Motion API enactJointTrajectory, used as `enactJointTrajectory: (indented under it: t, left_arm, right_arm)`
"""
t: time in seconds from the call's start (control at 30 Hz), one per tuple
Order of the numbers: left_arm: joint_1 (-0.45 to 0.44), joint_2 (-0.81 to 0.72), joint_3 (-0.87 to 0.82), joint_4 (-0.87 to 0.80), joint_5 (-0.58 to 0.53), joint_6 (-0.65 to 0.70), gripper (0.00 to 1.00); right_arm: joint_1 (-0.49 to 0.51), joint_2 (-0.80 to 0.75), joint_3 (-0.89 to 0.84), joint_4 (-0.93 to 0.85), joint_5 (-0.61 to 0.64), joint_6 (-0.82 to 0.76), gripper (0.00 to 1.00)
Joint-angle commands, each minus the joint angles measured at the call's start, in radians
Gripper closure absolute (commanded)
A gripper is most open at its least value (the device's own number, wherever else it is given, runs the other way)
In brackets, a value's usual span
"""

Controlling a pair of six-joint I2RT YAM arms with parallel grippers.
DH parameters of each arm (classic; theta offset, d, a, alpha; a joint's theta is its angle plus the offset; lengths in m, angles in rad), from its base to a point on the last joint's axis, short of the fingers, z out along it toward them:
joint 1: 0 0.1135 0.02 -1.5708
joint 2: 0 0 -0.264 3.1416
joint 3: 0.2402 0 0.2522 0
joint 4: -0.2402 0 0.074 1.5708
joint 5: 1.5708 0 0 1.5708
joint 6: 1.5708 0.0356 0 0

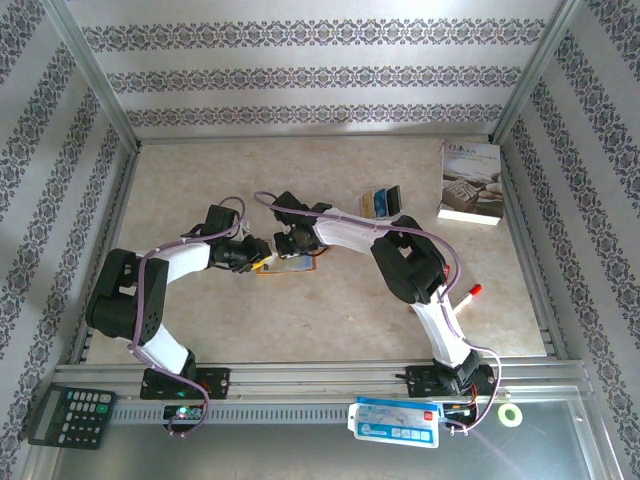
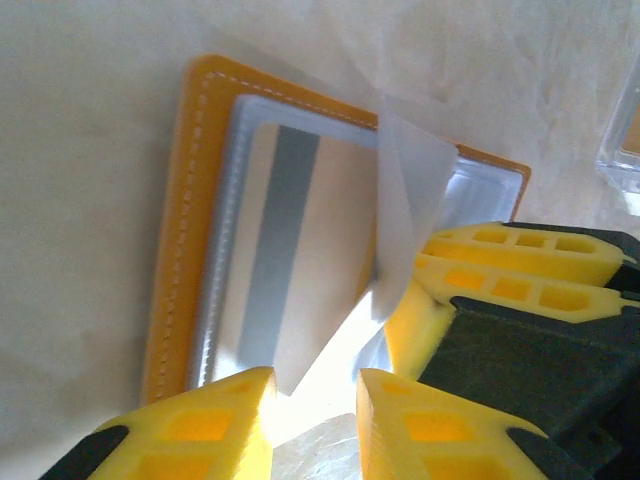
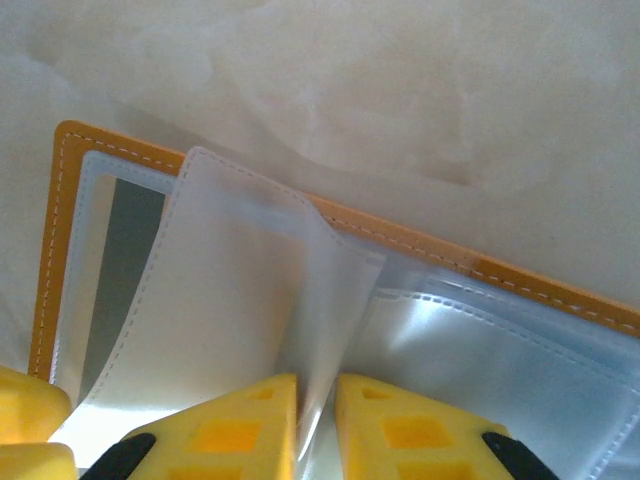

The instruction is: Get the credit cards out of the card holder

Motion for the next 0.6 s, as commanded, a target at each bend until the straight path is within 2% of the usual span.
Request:
enactJointTrajectory:
  t: [0.0, 0.27, 0.4, 0.57]
  left_arm:
    - [-0.014, 0.021, -0.006, 0.020, 0.027, -0.008, 0.73]
    - [-0.014, 0.015, 0.006, -0.011, 0.005, 0.029, 0.78]
    - [-0.014, 0.031, 0.020, -0.005, -0.002, 0.034, 0.79]
    - [-0.015, 0.059, 0.047, 0.042, 0.036, 0.021, 0.74]
  right_arm:
    - [-0.010, 0.002, -0.034, -0.040, -0.022, 0.022, 0.81]
    - [-0.025, -0.066, -0.031, -0.012, -0.076, 0.044, 0.78]
    - [-0.042, -0.139, -0.029, 0.026, -0.112, 0.106, 0.76]
    - [-0.051, -0.217, -0.039, 0.045, -0.089, 0.145, 0.66]
